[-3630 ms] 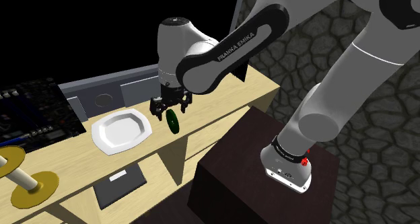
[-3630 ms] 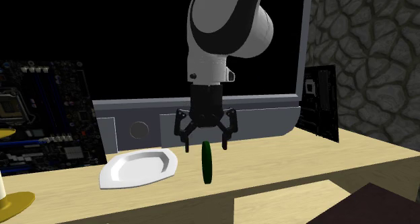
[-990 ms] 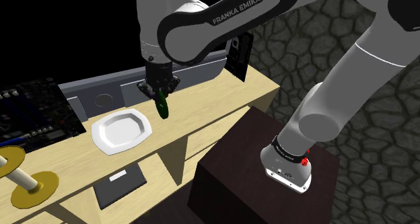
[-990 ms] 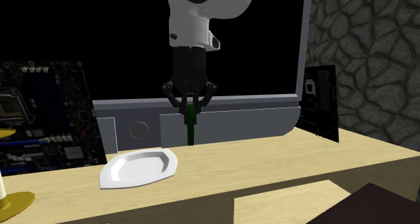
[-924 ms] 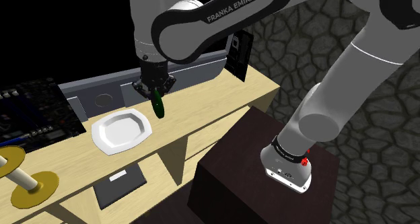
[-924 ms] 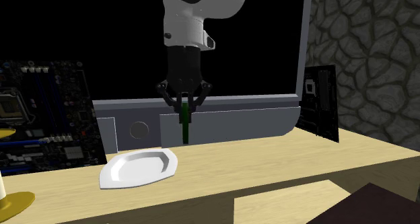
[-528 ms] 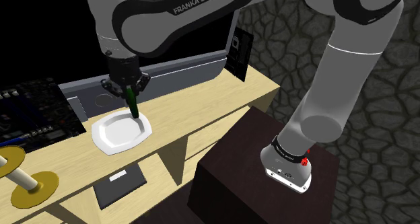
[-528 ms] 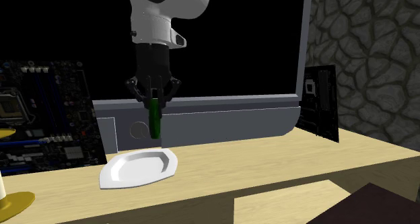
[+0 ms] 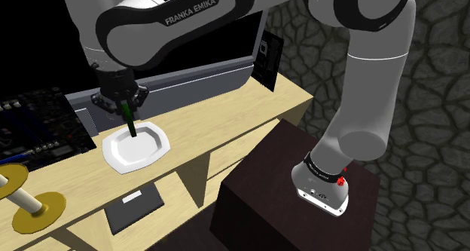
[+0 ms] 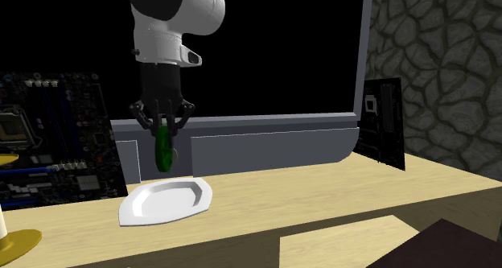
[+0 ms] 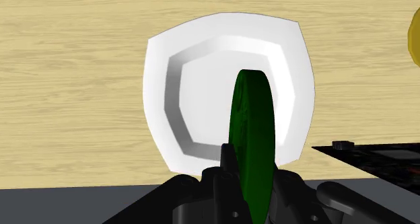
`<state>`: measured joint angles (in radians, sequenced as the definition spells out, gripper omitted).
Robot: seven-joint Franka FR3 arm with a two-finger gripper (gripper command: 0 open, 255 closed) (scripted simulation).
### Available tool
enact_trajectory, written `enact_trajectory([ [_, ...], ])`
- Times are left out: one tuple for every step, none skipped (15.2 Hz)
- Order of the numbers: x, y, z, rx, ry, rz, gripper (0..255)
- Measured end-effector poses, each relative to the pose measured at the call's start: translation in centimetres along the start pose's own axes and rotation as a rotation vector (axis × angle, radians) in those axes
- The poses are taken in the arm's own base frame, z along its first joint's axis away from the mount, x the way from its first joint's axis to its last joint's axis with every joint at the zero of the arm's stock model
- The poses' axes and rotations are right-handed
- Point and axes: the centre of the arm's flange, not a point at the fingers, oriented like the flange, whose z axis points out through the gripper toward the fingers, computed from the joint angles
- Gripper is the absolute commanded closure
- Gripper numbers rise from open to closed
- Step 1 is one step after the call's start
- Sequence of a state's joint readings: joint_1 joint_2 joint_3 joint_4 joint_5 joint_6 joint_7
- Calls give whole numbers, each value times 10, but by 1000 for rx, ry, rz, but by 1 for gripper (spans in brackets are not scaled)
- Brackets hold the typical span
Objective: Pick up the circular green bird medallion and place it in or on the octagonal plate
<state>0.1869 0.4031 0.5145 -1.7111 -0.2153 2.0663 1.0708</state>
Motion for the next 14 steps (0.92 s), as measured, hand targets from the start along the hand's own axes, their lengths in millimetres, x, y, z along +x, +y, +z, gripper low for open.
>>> enact_trajectory([
  [0, 1, 6, 0, 0, 0, 255],
  [0, 1, 10, 0, 0, 0, 255],
  [0, 0, 15, 0, 0, 0, 255],
  [-1, 1, 21, 0, 0, 0, 255],
  [-1, 1, 27, 0, 0, 0, 255],
  [0, 2, 32, 0, 0, 0, 255],
  [1, 1, 38, 0, 0, 0, 255],
  [0, 2, 43, 0, 0, 0, 255],
  [0, 2, 48, 0, 0, 0, 255],
  [1, 1, 53, 0, 0, 0, 255],
  [0, 0, 59, 0, 0, 0, 255],
  [0, 1, 62, 0, 0, 0, 255],
  [0, 1, 64, 0, 0, 0, 255],
  [0, 1, 65, 0, 0, 0, 255],
])
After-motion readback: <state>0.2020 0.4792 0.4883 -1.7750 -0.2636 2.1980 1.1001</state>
